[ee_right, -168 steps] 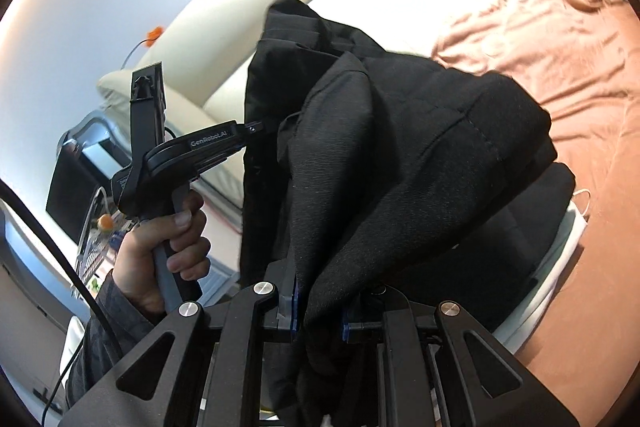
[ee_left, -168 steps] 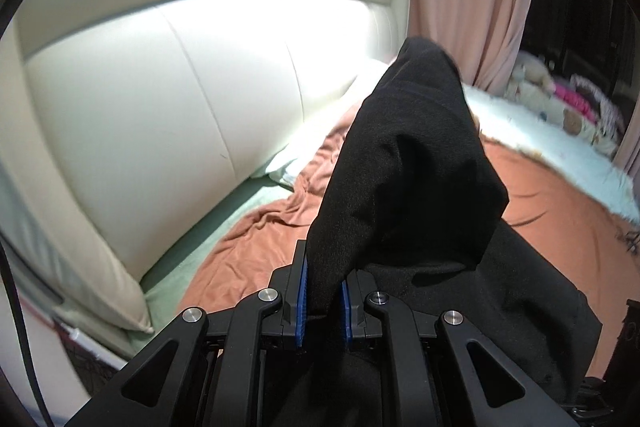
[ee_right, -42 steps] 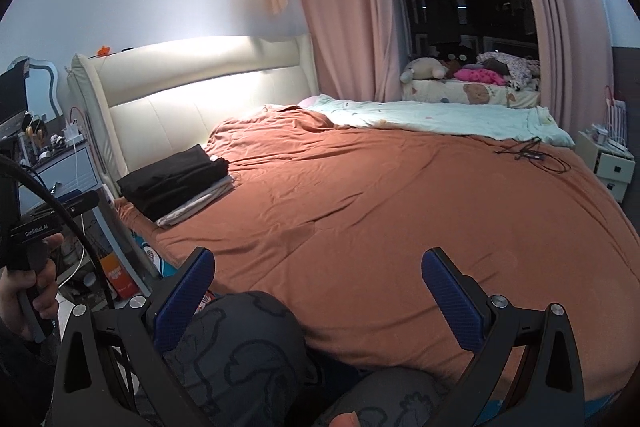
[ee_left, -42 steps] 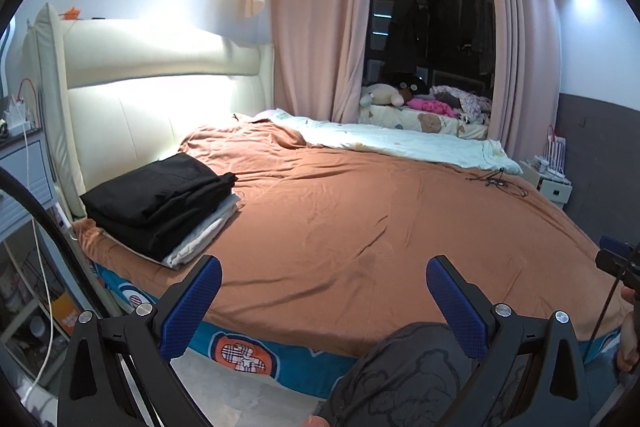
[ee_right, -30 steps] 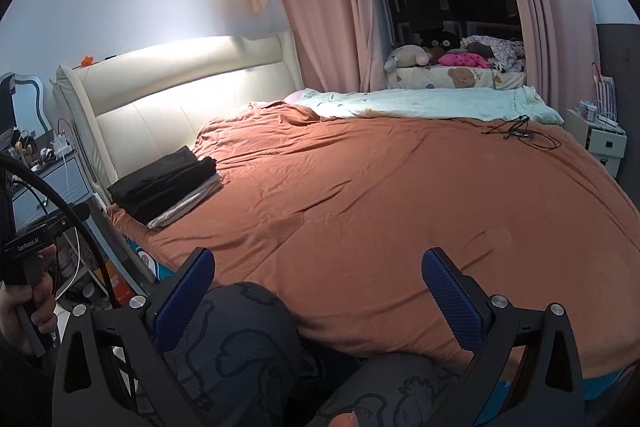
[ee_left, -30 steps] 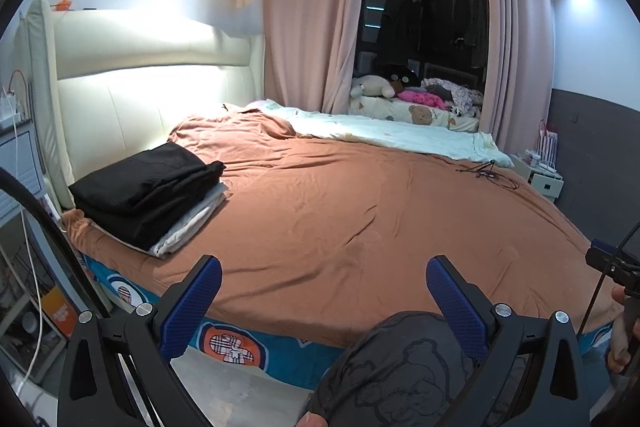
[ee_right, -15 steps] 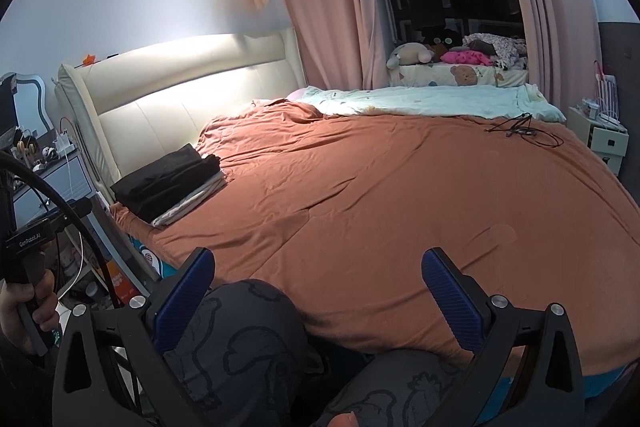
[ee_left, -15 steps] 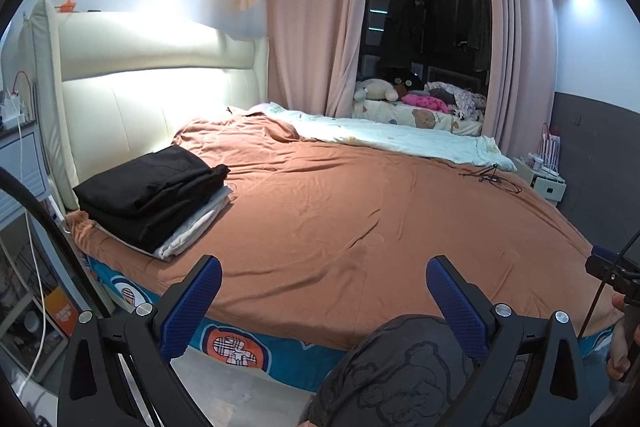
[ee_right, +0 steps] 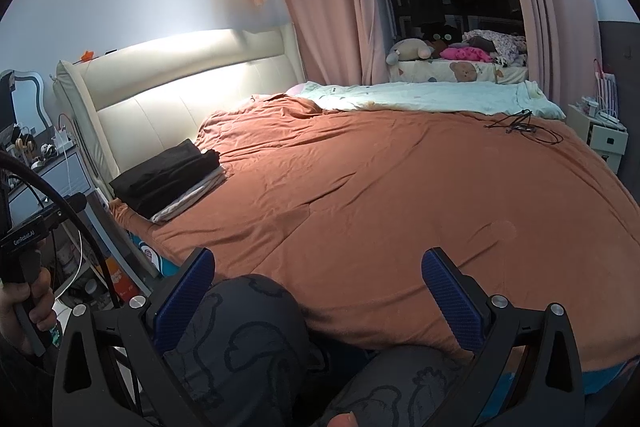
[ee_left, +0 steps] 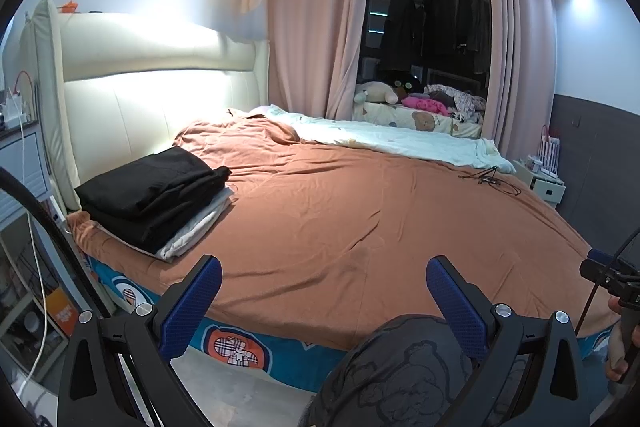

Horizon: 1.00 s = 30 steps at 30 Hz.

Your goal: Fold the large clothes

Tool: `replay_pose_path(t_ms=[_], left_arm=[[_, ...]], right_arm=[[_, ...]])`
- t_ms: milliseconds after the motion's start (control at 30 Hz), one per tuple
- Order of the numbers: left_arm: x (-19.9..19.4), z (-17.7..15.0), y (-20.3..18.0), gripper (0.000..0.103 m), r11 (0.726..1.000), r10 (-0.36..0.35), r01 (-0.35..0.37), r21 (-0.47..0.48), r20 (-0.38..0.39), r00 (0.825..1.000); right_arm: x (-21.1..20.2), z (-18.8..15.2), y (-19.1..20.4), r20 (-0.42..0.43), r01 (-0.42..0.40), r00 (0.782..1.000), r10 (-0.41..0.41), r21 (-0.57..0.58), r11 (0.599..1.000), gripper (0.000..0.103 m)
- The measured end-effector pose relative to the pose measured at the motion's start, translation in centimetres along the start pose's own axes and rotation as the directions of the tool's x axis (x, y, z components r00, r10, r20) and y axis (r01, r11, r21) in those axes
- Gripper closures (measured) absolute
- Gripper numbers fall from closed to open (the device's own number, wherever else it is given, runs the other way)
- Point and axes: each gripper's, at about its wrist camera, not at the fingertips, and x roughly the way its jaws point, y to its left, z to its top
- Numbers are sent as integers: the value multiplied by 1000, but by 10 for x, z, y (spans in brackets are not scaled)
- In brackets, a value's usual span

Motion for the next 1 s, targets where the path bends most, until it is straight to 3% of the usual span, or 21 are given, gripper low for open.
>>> replay_pose_path(t_ms=[1000], left_arm=[[-22, 0, -1, 0, 999, -32, 31, 14, 20, 999]], right_arm=[[-13, 4, -2, -19, 11, 1000, -11, -11, 1000, 0]])
